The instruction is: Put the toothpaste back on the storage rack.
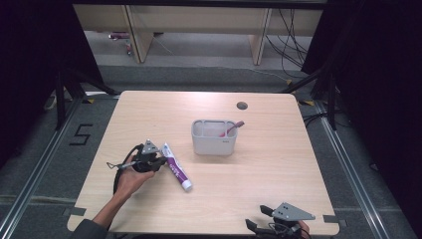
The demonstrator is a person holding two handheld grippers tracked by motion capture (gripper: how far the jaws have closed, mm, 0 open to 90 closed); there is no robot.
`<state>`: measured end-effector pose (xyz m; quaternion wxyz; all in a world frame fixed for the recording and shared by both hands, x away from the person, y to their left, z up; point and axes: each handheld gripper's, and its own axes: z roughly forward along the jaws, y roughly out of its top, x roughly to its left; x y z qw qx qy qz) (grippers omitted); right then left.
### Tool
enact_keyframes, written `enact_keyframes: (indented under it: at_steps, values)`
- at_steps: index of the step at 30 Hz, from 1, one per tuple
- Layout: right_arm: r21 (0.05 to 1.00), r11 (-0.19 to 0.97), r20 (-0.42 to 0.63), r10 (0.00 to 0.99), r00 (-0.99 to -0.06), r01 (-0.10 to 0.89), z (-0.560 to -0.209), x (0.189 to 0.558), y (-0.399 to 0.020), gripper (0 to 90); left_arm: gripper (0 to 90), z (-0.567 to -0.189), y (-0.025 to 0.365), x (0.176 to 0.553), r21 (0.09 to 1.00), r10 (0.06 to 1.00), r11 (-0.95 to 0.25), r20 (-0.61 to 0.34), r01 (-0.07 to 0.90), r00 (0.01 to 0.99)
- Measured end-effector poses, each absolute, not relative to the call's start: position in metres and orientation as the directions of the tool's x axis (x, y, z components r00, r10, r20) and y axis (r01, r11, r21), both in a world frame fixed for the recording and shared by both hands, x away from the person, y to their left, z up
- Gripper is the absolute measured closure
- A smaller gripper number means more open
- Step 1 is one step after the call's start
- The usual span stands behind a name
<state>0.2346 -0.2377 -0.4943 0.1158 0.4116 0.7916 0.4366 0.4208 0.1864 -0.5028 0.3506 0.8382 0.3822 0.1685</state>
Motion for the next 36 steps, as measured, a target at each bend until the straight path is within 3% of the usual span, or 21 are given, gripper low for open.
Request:
enact_keyframes:
  at_steps: [36]
  values:
    - [0.793, 0.266, 0.188, 0.749, -0.636, 0.548, -0.494, 0.235, -0.239, 29.5, 83.6, -0.500, 0.171, 0.437, 0.714, 0.768, -0.415, -0.057, 0.563, 0.638]
